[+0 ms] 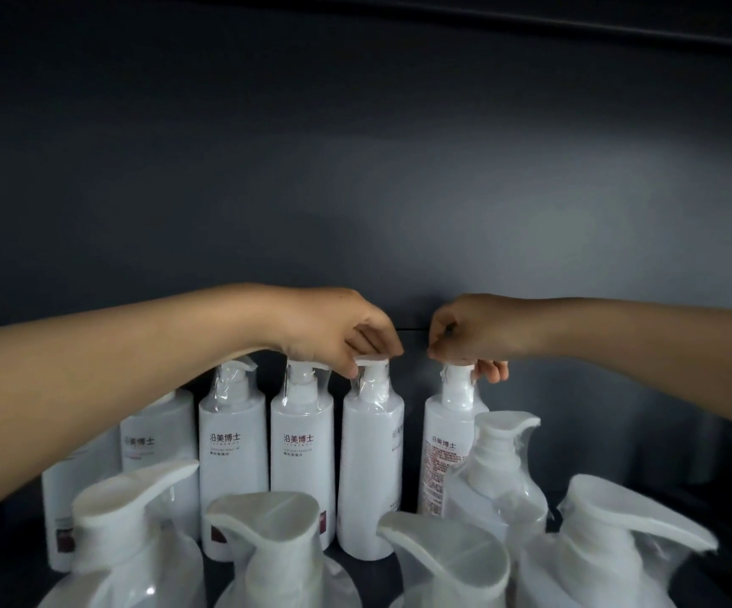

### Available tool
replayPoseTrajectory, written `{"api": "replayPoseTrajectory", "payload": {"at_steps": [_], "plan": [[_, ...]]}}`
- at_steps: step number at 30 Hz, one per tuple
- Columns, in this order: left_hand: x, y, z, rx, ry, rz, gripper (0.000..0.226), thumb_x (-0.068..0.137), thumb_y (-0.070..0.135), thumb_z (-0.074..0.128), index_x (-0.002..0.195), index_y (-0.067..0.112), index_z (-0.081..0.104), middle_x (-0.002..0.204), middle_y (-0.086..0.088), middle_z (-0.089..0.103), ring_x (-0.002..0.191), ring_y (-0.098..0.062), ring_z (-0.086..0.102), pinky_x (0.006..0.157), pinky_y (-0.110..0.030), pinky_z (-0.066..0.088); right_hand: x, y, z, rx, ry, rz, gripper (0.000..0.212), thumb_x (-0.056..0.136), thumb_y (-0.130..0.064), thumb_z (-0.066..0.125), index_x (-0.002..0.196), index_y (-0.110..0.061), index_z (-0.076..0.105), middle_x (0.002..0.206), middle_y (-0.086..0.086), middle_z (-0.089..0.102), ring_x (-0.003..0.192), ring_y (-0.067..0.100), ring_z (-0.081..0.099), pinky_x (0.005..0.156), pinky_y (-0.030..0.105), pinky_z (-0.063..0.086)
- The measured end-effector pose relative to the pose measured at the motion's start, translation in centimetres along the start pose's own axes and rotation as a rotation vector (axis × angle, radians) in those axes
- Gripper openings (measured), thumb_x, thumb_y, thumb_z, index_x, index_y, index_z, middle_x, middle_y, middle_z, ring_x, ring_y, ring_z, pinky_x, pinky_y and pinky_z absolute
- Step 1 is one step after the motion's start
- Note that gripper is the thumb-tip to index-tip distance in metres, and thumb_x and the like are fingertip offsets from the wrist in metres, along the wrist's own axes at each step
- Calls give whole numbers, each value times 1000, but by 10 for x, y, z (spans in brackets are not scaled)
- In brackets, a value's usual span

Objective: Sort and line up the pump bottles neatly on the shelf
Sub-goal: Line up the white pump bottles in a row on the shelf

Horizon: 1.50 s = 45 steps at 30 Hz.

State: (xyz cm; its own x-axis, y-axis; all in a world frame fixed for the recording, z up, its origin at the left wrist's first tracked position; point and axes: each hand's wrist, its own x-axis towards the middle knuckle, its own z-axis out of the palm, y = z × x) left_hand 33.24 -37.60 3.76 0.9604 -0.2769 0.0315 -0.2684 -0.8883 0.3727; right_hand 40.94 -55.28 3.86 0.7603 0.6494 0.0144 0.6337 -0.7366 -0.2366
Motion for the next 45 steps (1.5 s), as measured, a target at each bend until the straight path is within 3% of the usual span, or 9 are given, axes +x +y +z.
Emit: {"api": "replayPoseTrajectory", "payload": {"at_steps": [4,7,12,18,21,27,32,39,45], "plan": [[1,5,-1,132,67,-32,37,80,14,71,116,14,62,104,6,64,84,-6,64,73,-11,49,-6,6,-10,56,-94,-49,26,93,-23,52,104,-2,63,80,4,61,61,10,63,62,24,57],[5,6,4,222,168,-49,29,82,33,68,100,11,69,95,-3,73,82,-16,68,64,-17,49,-13,10,-19,112,-161,-131,16,87,-19,64,101,-27,66,86,-20,69,82,-1,65,78,19,55],[9,6,4,201,164,-42,22,81,26,70,93,7,69,78,-5,70,68,-14,60,46,-9,40,-12,11,-21,16,-148,-183,24,77,-19,75,86,-39,66,75,-35,66,83,-11,63,83,11,47],[11,1,2,191,129,18,25,81,14,70,105,9,68,98,-2,71,78,-7,61,68,-9,45,-3,9,-10,78,-71,-223,9,78,-23,75,86,-20,72,87,0,73,64,-1,65,66,15,53],[10,0,-2,187,91,25,28,81,12,70,108,9,67,105,-5,71,86,-9,62,80,-16,48,-2,4,-4,10,-6,-206,21,82,-31,70,85,-10,69,72,-1,70,53,0,62,63,17,55],[9,3,-5,195,32,14,27,83,12,67,109,8,65,106,-6,69,85,-9,61,83,-20,48,-8,2,-2,-78,27,-162,33,83,-44,64,81,-11,64,77,9,66,53,13,61,61,27,55],[10,8,-2,252,40,-36,26,88,30,61,105,12,66,102,-5,72,92,-20,65,84,-29,50,-13,3,-9,-115,24,-192,32,83,-42,65,89,-10,66,65,-8,61,48,-4,55,57,20,51],[14,5,9,308,103,-95,27,86,33,62,95,8,67,84,-6,73,63,-10,54,48,-11,37,-13,1,-7,-146,24,-175,36,84,-43,64,94,-8,65,84,7,67,60,13,59,57,19,50],[13,3,5,334,87,-52,21,85,28,65,102,16,66,93,3,68,84,-12,58,73,-22,44,-8,1,2,-205,72,-101,46,87,-46,57,80,0,60,59,6,57,45,17,53,46,20,46]]}}
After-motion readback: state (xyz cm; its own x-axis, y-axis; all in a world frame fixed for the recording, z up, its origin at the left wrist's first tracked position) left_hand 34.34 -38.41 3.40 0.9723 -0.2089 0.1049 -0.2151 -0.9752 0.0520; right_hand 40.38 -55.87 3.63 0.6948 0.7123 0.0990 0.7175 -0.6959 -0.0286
